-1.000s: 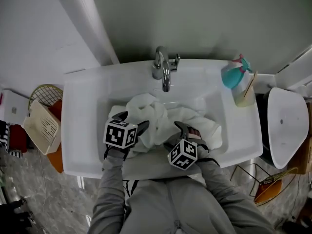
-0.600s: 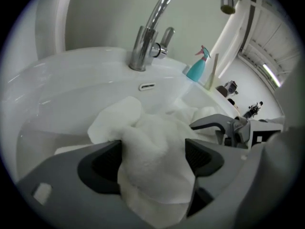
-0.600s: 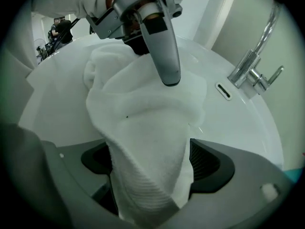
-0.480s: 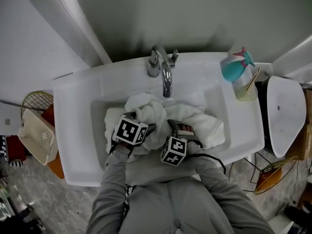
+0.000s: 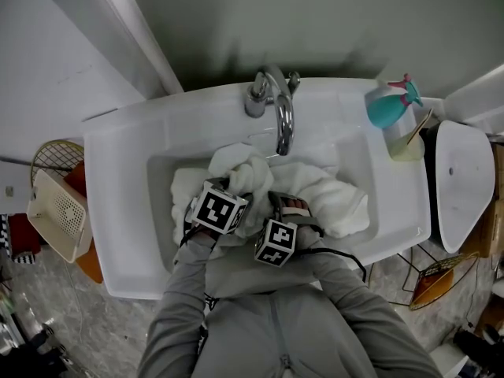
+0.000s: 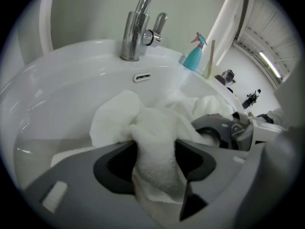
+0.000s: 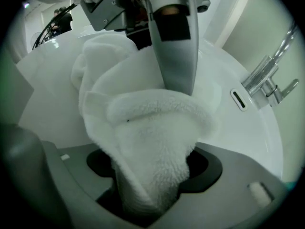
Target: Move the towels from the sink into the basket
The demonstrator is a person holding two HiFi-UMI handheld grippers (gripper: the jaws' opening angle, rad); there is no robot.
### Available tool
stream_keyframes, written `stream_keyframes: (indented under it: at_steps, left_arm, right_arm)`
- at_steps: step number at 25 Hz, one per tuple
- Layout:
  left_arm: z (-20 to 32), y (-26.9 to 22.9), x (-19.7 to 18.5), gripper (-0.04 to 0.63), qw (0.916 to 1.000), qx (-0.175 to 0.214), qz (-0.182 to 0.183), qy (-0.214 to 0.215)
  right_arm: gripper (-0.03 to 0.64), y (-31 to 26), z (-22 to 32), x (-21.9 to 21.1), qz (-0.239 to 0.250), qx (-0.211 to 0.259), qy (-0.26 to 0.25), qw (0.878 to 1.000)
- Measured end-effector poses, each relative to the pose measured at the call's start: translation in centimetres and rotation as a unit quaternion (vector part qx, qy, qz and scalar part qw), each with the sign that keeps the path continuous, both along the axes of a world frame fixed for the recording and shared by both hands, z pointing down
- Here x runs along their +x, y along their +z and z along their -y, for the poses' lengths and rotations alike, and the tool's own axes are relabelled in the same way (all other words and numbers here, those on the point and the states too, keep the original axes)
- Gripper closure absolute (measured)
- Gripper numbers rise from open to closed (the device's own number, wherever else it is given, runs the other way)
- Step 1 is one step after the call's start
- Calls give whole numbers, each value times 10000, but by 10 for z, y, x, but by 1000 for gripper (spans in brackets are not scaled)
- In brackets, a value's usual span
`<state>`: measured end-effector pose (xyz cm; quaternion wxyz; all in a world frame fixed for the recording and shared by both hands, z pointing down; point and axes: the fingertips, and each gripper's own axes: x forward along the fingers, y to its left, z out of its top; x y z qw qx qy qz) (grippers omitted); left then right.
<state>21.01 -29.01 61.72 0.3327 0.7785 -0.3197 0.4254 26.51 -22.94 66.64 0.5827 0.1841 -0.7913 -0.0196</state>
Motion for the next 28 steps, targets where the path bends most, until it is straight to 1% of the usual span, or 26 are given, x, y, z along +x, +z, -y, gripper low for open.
stream_keyframes:
  at_steps: [3, 7, 13, 20, 24, 28]
  left_arm:
    - [-1, -4, 4, 347, 9999, 72, -94, -30]
    - [-2, -15, 7, 405, 9992, 227, -294, -123]
    - [2, -43, 7, 419, 9966, 602, -433, -349]
    - [-2, -78, 0, 425, 9924, 978, -458, -594]
    - [-7, -106, -8, 426, 9872, 1334, -400, -770]
    - [-15, -134, -24, 426, 9794, 1694, -313, -1051]
  right_arm:
    - [330, -9, 2, -5, 107, 192, -8, 9998]
    - [375, -28, 9, -7, 227, 643, -38, 9977]
    - [410, -58, 19, -8, 444, 1146, 153, 9923]
    - [416, -94, 24, -15, 813, 1554, 249, 9842]
    - [416, -119, 23, -22, 1076, 1822, 161, 9772]
    - [417, -146, 21, -38, 1309, 2111, -94, 9686]
